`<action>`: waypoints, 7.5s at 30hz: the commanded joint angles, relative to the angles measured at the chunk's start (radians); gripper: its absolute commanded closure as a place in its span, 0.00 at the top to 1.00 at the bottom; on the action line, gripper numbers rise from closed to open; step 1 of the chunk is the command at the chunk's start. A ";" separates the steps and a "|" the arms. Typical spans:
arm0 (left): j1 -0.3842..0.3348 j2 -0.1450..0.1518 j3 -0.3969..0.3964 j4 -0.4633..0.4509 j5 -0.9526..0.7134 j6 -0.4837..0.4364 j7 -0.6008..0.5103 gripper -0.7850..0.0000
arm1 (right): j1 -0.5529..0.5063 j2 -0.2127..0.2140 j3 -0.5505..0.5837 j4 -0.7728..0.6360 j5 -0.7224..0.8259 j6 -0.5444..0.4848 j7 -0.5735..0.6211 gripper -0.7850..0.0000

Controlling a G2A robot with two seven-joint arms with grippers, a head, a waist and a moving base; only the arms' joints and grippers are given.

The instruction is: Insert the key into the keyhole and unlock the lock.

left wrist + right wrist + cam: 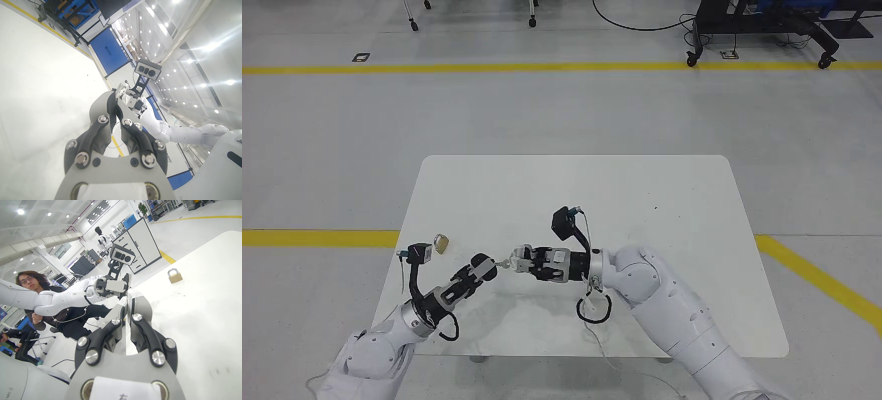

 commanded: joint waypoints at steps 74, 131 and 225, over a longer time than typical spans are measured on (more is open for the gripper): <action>-0.009 0.028 0.005 0.029 -0.001 -0.049 0.042 0.67 | 0.036 0.008 0.003 0.071 0.087 -0.002 0.032 0.00; -0.221 -0.019 0.021 0.099 1.325 0.790 0.140 0.65 | -0.061 0.054 0.173 -0.022 -0.036 -0.047 -0.145 0.00; -0.272 -0.142 0.289 0.012 0.214 0.248 0.362 0.00 | -0.104 0.021 0.177 0.013 0.362 -0.012 -0.260 0.00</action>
